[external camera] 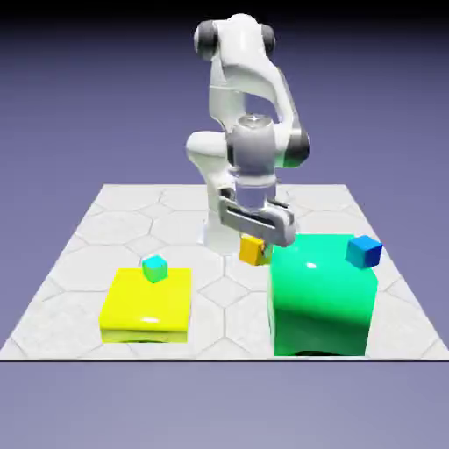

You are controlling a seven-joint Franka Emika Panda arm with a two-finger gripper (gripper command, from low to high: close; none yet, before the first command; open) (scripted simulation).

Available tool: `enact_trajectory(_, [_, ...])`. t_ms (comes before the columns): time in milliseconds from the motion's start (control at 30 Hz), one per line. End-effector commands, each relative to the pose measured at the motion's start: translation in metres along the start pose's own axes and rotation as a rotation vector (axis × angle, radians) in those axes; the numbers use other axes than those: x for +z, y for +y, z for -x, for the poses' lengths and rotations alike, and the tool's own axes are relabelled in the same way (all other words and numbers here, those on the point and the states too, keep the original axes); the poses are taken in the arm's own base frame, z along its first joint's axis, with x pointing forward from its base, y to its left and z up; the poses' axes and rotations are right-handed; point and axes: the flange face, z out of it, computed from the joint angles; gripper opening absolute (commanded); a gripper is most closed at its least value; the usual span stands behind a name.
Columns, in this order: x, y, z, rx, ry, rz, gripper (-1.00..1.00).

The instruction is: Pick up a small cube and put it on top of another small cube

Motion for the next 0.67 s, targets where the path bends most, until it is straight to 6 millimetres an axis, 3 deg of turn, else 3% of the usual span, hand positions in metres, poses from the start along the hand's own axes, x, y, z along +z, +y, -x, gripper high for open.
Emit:
enact_trajectory(0, [-0.005,-0.003,0.016,0.022,-0.013,0.017,-1.00])
enact_trajectory(133, [-0.023,-0.003,0.084,0.097,-0.076,0.113,-1.00])
enact_trajectory(300, [-0.052,0.018,0.171,0.163,-0.145,0.268,-1.00])
enact_trajectory(367, [-0.058,0.022,0.180,0.159,-0.140,0.259,-1.00])
enact_trajectory(500, [0.008,0.036,0.187,0.159,-0.140,0.259,-1.00])
enact_trajectory(533, [0.010,0.036,0.187,0.159,-0.140,0.259,-1.00])
enact_trajectory(567, [0.010,0.036,0.187,0.159,-0.140,0.259,1.00])
enact_trajectory(600, [0.010,0.036,0.187,0.159,-0.140,0.259,1.00])
enact_trajectory(633, [-0.006,0.032,0.185,0.160,-0.140,0.258,1.00])
